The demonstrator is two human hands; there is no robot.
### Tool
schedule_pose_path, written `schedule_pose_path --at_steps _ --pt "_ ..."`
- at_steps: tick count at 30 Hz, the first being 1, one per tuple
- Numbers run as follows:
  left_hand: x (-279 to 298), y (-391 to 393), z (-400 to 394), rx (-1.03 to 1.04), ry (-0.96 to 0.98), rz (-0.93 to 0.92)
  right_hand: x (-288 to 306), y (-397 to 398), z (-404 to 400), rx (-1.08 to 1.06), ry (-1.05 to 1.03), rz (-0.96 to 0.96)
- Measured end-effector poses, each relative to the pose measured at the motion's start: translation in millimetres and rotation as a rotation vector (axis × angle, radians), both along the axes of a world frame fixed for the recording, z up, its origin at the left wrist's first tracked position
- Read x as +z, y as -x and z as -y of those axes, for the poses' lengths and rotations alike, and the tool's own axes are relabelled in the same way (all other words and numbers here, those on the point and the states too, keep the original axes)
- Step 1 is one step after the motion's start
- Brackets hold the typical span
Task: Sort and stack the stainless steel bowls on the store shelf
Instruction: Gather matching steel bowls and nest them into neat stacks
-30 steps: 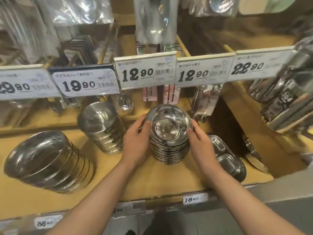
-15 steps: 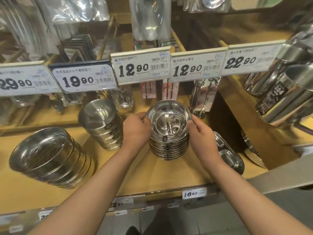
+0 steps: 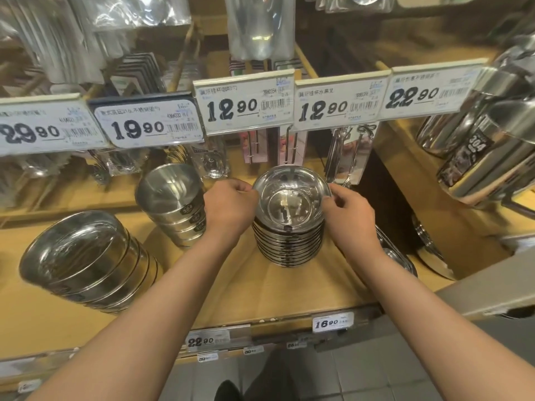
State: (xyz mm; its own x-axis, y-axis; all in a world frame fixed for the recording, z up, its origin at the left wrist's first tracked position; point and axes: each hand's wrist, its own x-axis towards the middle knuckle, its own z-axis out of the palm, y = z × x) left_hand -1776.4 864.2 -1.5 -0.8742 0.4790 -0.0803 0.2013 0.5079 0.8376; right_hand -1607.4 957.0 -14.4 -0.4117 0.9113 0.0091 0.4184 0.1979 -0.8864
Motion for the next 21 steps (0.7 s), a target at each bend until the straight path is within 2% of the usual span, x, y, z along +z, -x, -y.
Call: schedule_pose_path --at_steps 4,8,15,21 --pt "-3 2 2 -0.004 0.046 0.024 1 -1 -2 -0.031 0.059 -0.028" --pt "-8 2 7 -0.03 -0.004 0.041 3 -3 1 -0.035 0.051 -0.037" --pt "-27 -11 28 -0.167 -0.163 -0.05 -8 -10 9 0.02 0.076 -0.1" --pt "-33 -16 27 -0.165 -0.174 -0.139 -11 -8 11 -0.014 0.024 -0.142"
